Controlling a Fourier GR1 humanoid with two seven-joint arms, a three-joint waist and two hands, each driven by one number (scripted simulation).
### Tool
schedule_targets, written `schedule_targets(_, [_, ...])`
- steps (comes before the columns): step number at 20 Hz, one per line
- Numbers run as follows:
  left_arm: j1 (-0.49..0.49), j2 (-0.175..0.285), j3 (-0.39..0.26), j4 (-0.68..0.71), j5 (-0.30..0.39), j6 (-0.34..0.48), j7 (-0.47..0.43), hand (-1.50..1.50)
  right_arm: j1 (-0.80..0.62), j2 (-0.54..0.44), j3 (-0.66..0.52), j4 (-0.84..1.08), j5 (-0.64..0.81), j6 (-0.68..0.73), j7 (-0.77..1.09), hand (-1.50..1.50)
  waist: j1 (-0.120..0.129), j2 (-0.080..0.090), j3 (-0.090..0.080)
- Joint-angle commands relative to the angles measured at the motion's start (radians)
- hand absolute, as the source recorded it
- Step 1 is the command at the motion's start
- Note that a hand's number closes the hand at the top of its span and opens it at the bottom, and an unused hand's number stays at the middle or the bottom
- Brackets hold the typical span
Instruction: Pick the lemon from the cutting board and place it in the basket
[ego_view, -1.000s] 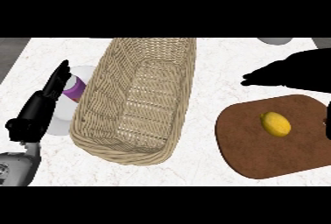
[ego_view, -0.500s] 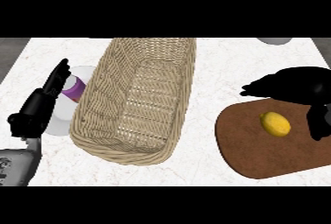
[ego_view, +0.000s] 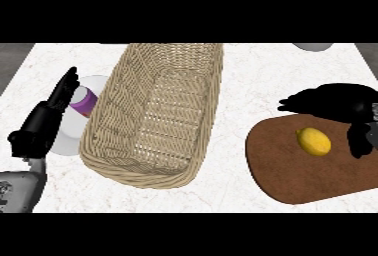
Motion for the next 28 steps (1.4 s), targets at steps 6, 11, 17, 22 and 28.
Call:
schedule_targets(6, [0.046,-0.017,0.036,-0.041,-0.016,-0.025,-0.002,0.0,0.078,0.074,-0.05,0.089,0.129,-0.086,-0.124,-1.5,0.001,-0.001,0.0])
schedule_targets(11, [0.018,-0.022,0.045,-0.042,-0.028,-0.048,0.044,0.0,0.096,0.087,-0.086,0.11,0.172,-0.064,-0.162,-1.5,-0.001,-0.001,0.0])
schedule_targets(17, [0.022,-0.056,0.046,-0.012,-0.05,-0.057,-0.011,0.0,0.113,0.1,-0.11,0.14,0.231,-0.082,-0.206,-1.5,-0.001,-0.001,0.0])
schedule_targets(22, [0.021,-0.056,0.056,-0.097,-0.061,-0.056,0.054,0.0,0.11,0.148,-0.132,0.191,0.268,-0.104,-0.204,-1.5,0.005,-0.001,0.0])
schedule_targets(28, [0.014,-0.044,0.104,-0.039,-0.041,-0.107,0.016,0.0,0.136,0.212,-0.135,0.193,0.347,-0.103,-0.168,-1.5,0.0,-0.001,0.0])
